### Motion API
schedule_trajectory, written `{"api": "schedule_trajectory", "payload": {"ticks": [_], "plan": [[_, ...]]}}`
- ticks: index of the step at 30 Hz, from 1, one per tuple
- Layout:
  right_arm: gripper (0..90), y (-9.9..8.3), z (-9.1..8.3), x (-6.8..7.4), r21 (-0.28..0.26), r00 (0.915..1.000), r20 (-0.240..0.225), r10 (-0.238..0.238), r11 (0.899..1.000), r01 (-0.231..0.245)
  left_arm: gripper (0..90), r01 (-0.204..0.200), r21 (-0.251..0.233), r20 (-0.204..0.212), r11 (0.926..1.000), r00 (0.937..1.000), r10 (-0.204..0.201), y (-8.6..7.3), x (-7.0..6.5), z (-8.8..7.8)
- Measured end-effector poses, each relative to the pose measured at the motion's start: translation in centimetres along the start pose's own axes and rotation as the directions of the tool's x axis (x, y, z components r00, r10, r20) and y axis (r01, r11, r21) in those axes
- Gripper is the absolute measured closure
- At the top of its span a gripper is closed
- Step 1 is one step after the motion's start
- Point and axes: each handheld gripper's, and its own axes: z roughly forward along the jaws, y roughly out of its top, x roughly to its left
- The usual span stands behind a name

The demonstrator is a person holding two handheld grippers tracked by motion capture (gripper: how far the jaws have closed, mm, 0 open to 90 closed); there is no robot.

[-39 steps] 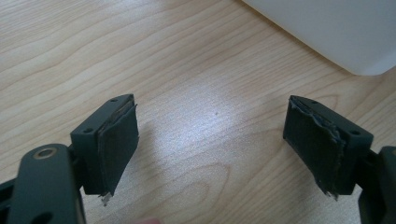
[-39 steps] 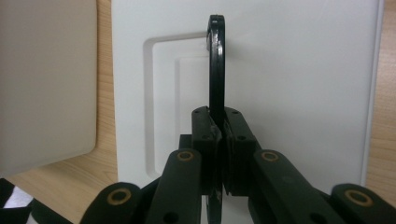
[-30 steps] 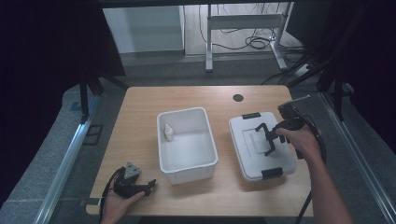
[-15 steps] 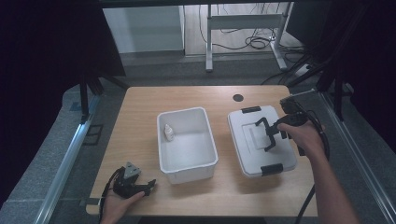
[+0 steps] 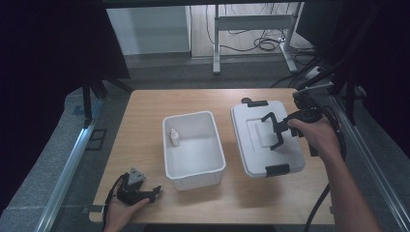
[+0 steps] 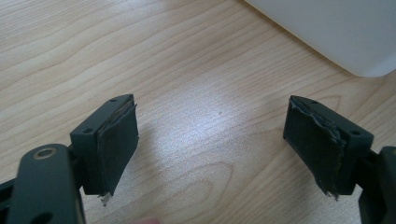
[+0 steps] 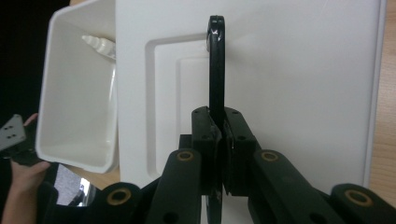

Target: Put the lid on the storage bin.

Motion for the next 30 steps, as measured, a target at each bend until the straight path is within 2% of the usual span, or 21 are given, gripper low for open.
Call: {"api": "schedule_trajectory", "payload": {"ticks": [6,15,25,30], "plan": [[85.3,0.4,-0.8,1.4,-0.017,0.9999,-0.017,-0.004,1.0,0.003,18.0,0.0,0.001,0.0,1.0,1.0,0.0,0.0,0.0,0.0],[85.3,1.1,-0.9,3.2,-0.023,0.9991,-0.036,-0.022,0.999,0.022,18.1,0.001,0.002,-0.001,1.0,1.0,-0.001,0.0,0.1,0.0],[85.3,2.0,-0.8,6.7,-0.029,0.9961,-0.047,-0.074,0.997,0.073,18.1,0.0,0.006,0.001,1.0,1.0,0.0,0.0,0.2,0.0],[85.3,2.4,-0.5,8.1,-0.04,0.9937,-0.068,-0.089,0.995,0.086,18.1,0.002,0.004,0.001,1.0,1.0,-0.002,0.0,0.2,0.0]]}}
